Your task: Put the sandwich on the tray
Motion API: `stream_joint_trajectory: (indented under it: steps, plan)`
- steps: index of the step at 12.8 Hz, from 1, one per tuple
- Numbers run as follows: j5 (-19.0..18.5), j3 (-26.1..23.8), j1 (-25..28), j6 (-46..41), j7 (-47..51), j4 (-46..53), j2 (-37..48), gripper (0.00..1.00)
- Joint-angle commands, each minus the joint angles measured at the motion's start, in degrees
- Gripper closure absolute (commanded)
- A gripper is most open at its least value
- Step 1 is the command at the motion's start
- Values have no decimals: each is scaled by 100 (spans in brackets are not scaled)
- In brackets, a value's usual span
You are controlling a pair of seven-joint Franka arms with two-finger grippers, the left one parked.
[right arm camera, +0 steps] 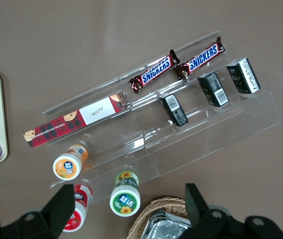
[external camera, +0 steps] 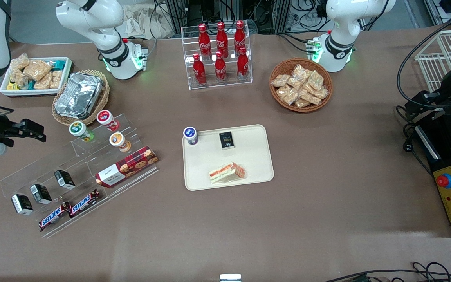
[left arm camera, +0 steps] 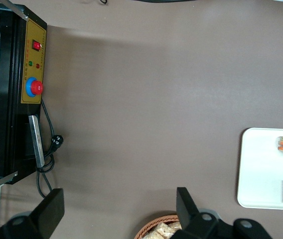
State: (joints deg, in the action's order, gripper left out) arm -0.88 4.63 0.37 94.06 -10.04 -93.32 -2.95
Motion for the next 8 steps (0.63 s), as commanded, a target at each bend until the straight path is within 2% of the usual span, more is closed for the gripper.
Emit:
stream_joint_trajectory:
  steps: [1,4,8]
  plan:
    - [79,-59,51,-142,501,-395,399,1]
    - [88,-42,8,-54,723,-643,603,1]
    - [115,-24,16,-125,740,-512,454,1]
